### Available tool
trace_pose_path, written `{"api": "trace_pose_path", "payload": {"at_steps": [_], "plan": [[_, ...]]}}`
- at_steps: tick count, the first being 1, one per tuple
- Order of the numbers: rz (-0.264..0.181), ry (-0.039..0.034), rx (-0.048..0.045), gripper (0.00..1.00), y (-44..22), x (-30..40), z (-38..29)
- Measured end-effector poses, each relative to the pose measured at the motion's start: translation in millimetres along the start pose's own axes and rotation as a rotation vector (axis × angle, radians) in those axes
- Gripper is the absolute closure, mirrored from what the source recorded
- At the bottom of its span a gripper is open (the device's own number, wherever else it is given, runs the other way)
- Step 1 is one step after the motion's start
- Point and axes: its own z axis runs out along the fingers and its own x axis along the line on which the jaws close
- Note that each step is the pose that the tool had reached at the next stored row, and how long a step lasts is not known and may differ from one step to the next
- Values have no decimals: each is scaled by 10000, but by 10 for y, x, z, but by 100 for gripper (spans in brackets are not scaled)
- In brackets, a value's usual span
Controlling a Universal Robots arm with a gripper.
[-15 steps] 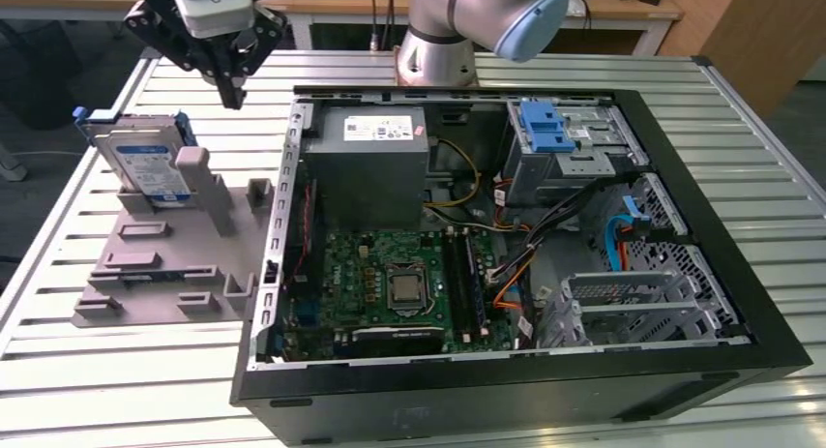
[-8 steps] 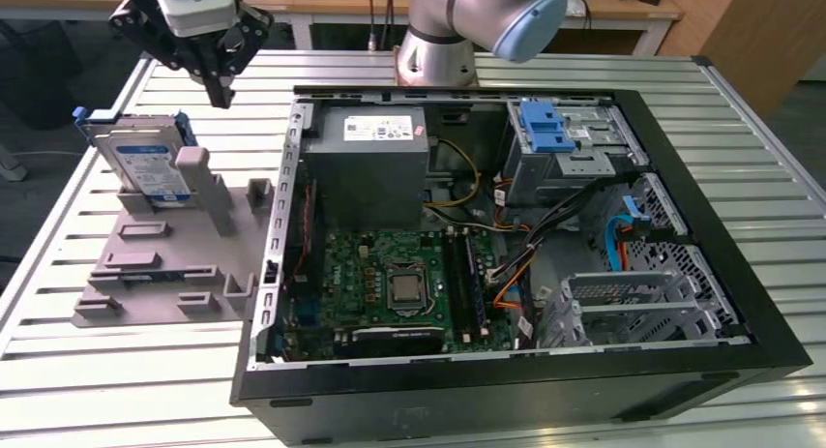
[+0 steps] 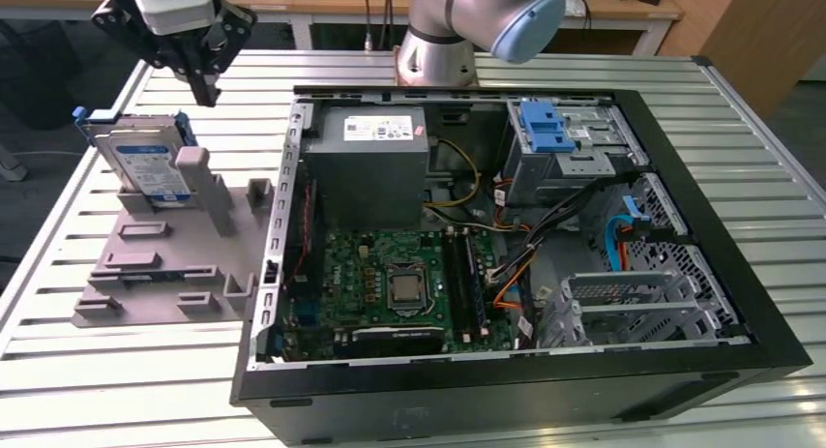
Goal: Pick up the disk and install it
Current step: 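Reach for the disk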
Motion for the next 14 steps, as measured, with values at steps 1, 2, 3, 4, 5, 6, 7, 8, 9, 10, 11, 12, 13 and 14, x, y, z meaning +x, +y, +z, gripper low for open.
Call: {"api": "trace_pose_path", "payload": {"at_steps": [1, 2, 3, 4, 5, 6, 7, 8, 9, 10, 11, 12, 13, 14], "plan": [[0, 0, 0, 89, 1, 20, 0], [1, -1, 0, 89, 2, 41, 1], [1, -4, 0, 89, 2, 65, 2], [1, -9, 0, 89, 2, 88, 3], [1, -18, -1, 89, 4, 111, 4], [0, -26, -1, 89, 5, 132, 4], [0, -33, -2, 89, 6, 152, 5], [-1, -39, -3, 89, 7, 171, 5], [-1, -44, -3, 89, 8, 188, 6], [-2, -48, -4, 89, 9, 208, 7], [-2, -52, -3, 89, 9, 226, 7], [-1, -55, -4, 89, 10, 242, 8], [-1, -57, -4, 89, 10, 258, 9], [-1, -59, -4, 89, 9, 274, 9]]}}
